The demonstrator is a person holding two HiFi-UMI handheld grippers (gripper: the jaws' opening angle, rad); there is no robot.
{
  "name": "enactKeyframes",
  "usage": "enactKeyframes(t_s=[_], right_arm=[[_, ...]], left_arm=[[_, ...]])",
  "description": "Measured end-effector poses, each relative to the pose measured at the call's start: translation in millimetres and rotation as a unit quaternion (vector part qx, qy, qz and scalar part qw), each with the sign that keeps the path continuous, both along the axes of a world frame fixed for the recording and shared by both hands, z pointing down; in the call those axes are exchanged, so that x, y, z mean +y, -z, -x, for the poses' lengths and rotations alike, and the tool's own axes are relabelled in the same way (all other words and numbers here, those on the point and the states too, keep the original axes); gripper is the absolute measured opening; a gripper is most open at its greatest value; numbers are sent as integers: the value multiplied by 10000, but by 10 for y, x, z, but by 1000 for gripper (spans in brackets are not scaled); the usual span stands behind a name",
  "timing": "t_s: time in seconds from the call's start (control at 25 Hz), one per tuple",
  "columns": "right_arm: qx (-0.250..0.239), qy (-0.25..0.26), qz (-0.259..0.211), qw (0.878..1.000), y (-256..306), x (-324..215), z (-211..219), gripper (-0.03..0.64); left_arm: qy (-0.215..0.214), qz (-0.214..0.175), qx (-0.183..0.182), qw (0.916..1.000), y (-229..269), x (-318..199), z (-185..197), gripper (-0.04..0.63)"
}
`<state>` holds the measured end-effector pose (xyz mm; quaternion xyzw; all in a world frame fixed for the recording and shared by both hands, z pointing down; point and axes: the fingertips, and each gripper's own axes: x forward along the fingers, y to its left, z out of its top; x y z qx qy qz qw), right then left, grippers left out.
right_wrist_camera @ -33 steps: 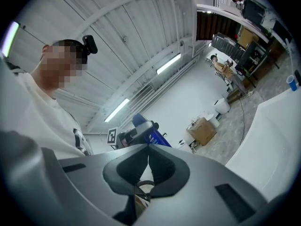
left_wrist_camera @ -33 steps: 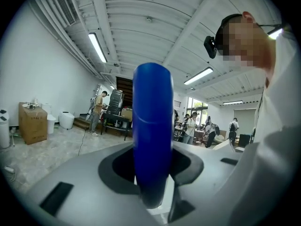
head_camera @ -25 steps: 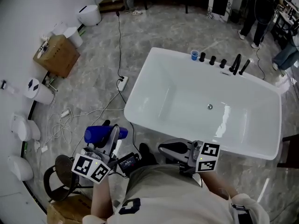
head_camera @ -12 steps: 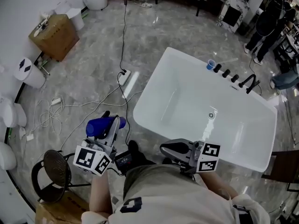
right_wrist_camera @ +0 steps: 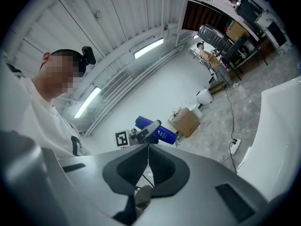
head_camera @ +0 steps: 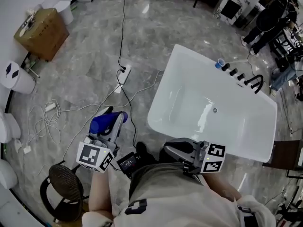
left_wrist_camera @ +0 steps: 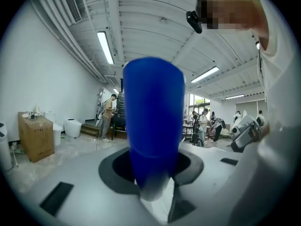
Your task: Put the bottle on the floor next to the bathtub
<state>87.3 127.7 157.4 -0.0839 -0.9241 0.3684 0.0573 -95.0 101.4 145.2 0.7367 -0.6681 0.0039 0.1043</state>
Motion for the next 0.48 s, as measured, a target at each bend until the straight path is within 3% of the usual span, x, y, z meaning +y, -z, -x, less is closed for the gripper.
enactKeyframes(t_s=[0.16,0.32,0.48], right_arm=[[-2,-33,4,10000,34,-50,119,28],[-151,83,21,9998,124,-168,146,28],[-410,197,-146,9989,196,-339,139,28]], left_arm=[[-272,18,-749,9968,108,-295,278,186],[-437,86,-1001,9940,233,-589,307,186],[-544,397,-1607,9847,231,-696,343,186]])
